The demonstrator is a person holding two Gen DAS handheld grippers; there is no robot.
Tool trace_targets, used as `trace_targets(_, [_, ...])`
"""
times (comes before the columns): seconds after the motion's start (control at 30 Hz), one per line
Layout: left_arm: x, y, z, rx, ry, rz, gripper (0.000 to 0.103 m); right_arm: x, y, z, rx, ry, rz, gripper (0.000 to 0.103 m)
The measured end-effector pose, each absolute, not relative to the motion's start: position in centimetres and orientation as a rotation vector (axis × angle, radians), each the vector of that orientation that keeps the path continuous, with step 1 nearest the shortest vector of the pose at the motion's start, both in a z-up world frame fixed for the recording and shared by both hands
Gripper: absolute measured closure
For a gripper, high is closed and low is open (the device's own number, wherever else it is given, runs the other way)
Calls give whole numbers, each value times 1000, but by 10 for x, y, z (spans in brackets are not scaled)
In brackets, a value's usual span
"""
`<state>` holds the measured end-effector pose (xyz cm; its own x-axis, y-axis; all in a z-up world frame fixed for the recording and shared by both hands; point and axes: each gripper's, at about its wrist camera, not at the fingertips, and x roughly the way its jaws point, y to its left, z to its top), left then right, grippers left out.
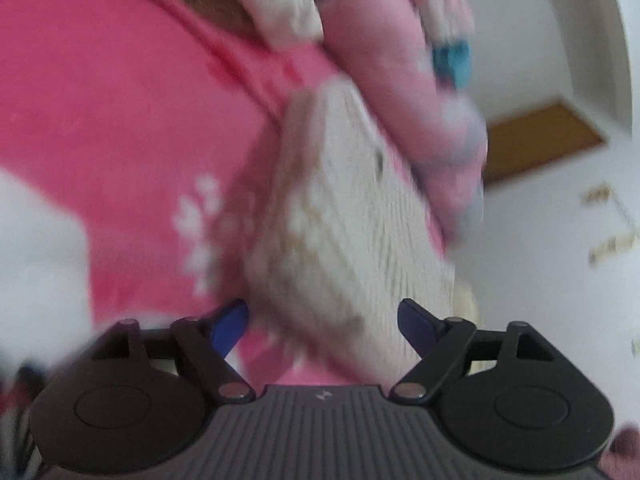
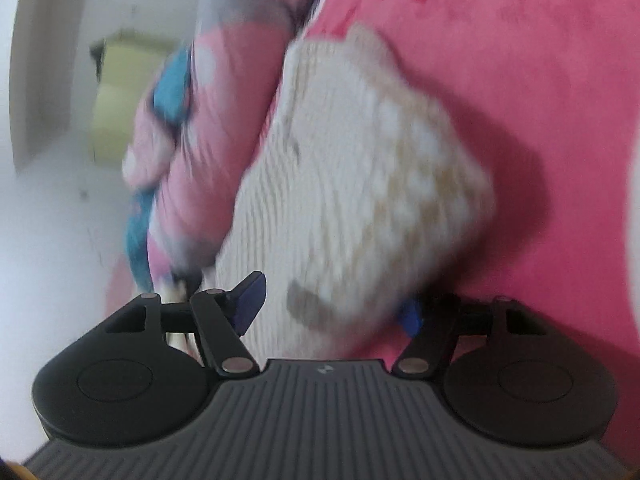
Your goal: Fold clothes
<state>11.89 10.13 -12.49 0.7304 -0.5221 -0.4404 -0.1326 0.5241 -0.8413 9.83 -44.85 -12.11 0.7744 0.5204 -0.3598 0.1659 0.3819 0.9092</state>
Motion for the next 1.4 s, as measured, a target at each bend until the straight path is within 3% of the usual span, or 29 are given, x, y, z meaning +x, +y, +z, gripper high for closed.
trace_targets(0.1, [125, 104, -134, -1136, 641, -184, 26, 112, -451, -129, 1230, 588, 200, 46])
trace_targets(0.17, [131, 103, -135, -1163, 619, -147, 40, 119, -452, -133, 1258, 567, 171, 54])
trace_targets(0.23, [136, 105, -135, -1160, 628, -145, 85, 126, -455, -133, 1271, 565, 145, 71])
trace_targets(0.3, [134, 108, -132, -1163, 636, -162, 89, 132, -457, -131, 1262, 556, 146, 82])
trace_targets(0.43, [123, 117, -118, -1180, 616, -242, 93, 116, -451, -111, 1210, 487, 193, 92])
trace_targets(0.77, [19, 143, -92, -1125, 638, -402, 93, 18, -447, -88, 1213, 538, 312, 94])
trace_targets(0.83, [-8, 152, -97, -1077, 672, -441, 86, -12, -447, -89, 1197, 581, 343, 91])
trace_targets(0.87, [-17, 156, -102, -1052, 701, -465, 78, -21, -449, -93, 1184, 613, 354, 87])
trace_targets(0.9, [-22, 160, -110, -1029, 733, -473, 55, -28, -453, -102, 1160, 670, 342, 76])
trace_targets(0.93, [-26, 165, -116, -1010, 751, -441, 50, -34, -457, -111, 1135, 726, 330, 67])
trace_targets(0.97, [-29, 169, -116, -998, 727, -412, 50, -40, -462, -119, 1125, 768, 320, 60])
trace_targets(1.0, [-31, 174, -114, -987, 695, -385, 50, -47, -471, -125, 1179, 757, 322, 62])
trace_targets(1.07, [-31, 184, -100, -975, 611, -389, 46, -60, -491, -135, 1269, 732, 318, 54])
trace_targets(1.13, [-22, 190, -82, -931, 550, -395, 31, -75, -509, -116, 1187, 698, 251, 46])
trace_targets(1.33, [36, 165, -41, -621, 567, -325, 30, -70, -544, -49, 965, 482, 151, 39])
trace_targets(1.4, [57, 146, -35, -492, 582, -314, 30, -40, -535, -31, 881, 434, 217, 17])
